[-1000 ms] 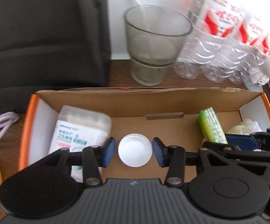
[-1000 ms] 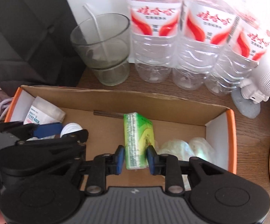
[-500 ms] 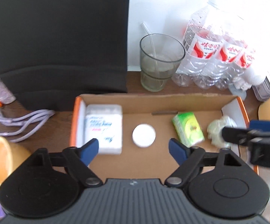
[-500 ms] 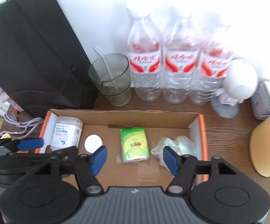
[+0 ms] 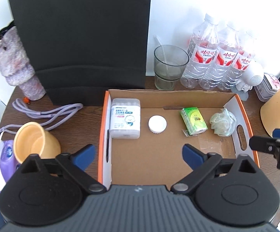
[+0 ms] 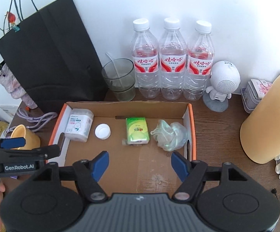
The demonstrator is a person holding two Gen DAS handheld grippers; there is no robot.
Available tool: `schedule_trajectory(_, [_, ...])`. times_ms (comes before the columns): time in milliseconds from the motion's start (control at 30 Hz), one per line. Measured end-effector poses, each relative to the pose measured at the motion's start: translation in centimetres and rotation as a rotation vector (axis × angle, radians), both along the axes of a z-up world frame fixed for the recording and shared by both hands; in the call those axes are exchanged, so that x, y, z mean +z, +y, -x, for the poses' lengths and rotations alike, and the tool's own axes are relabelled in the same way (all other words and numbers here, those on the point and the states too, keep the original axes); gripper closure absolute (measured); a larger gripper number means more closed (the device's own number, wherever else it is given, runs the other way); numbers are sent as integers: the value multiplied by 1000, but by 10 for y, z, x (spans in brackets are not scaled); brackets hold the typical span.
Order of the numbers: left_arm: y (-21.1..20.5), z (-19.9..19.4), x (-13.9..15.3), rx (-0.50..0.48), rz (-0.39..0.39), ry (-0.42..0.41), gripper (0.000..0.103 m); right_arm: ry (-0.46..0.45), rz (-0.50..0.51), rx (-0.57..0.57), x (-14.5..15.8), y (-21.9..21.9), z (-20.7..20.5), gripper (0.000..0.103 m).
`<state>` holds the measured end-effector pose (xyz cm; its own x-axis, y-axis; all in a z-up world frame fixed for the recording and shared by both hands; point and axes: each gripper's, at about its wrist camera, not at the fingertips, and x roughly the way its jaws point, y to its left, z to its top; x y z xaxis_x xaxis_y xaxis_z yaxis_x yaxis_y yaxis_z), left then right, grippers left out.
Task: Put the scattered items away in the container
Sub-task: 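Withdraw both grippers from the box back to the table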
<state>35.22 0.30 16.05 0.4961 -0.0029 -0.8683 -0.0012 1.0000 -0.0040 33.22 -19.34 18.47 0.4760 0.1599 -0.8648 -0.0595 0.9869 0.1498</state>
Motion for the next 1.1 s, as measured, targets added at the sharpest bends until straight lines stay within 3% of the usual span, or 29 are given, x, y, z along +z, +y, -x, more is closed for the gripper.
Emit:
schedule_trajectory(167, [2, 46, 7, 41, -42, -157, 0, -77, -25, -3, -1, -1, 36, 13])
schedule_trajectory(400, [9, 122, -9, 92, -82, -439, 0, -243, -42, -31, -16, -3, 99, 9])
schedule_trajectory(467, [9, 144, -20, 94, -79, -521, 0, -324, -45, -27, -28, -2, 118, 10])
schedule_trajectory(567, [11, 181, -41, 68, -17, -635, 0, -524, -57, -26, -46, -1, 157, 10])
schedule_trajectory(633, [7, 201, -54, 47, -19, -685, 0, -625, -75, -24, -59, -3, 180, 10])
schedule_trajectory(833, [-1, 249, -74, 15, -106, -762, 0, -696, -72, -58, -82, -6, 232, 9])
schedule_trajectory(967, [3, 290, -86, -4, -134, -694, 0, -718, -43, -60, -97, -4, 282, 9])
schedule_trajectory(1033, [6, 326, -95, -13, -153, -704, 0, -715, -31, -43, -105, -1, 312, 9])
schedule_trajectory(1100, [7, 365, -106, -40, -120, -706, 0, -718, -28, -29, -112, 2, 343, 9])
